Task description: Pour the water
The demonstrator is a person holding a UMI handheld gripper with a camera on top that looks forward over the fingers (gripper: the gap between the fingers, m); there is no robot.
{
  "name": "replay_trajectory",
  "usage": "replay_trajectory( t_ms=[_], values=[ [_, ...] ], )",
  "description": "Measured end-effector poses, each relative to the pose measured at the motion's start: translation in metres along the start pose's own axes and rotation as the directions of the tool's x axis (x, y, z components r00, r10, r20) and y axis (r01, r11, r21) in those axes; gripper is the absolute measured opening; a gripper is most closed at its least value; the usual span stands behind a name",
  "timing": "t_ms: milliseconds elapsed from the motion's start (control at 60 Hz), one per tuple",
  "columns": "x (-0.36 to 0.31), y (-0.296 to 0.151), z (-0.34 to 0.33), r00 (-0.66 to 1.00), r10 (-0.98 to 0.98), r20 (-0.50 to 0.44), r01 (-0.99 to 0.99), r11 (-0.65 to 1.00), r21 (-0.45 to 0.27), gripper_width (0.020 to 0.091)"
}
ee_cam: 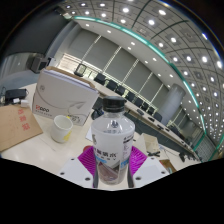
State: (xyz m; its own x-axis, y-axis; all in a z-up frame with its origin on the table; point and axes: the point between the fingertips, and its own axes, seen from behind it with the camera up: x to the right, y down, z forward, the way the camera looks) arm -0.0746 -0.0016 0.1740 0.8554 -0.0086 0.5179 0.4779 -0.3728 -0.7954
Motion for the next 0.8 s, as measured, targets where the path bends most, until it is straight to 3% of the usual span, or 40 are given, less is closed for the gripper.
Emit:
replay_trajectory(
  t_ms=[167, 250, 383, 600, 800],
  values=[
    [0.007, -0.053, 0.057, 0.922, -0.377, -0.094, 0.382, 0.923, 0.042, 0.0393],
    [0.003, -0.076, 0.087, 0.791, -0.587, -0.173, 0.603, 0.796, 0.051, 0.0394],
    [-0.029, -0.087, 0.131, 0.577, -0.788, -0.214, 0.813, 0.58, 0.057, 0.0391],
    [-0.058, -0.089, 0.165, 0.212, -0.929, -0.304, 0.977, 0.21, 0.037, 0.0393],
    [-0.069, -0.089, 0.172, 0.113, -0.94, -0.322, 0.993, 0.093, 0.077, 0.0394]
  ],
)
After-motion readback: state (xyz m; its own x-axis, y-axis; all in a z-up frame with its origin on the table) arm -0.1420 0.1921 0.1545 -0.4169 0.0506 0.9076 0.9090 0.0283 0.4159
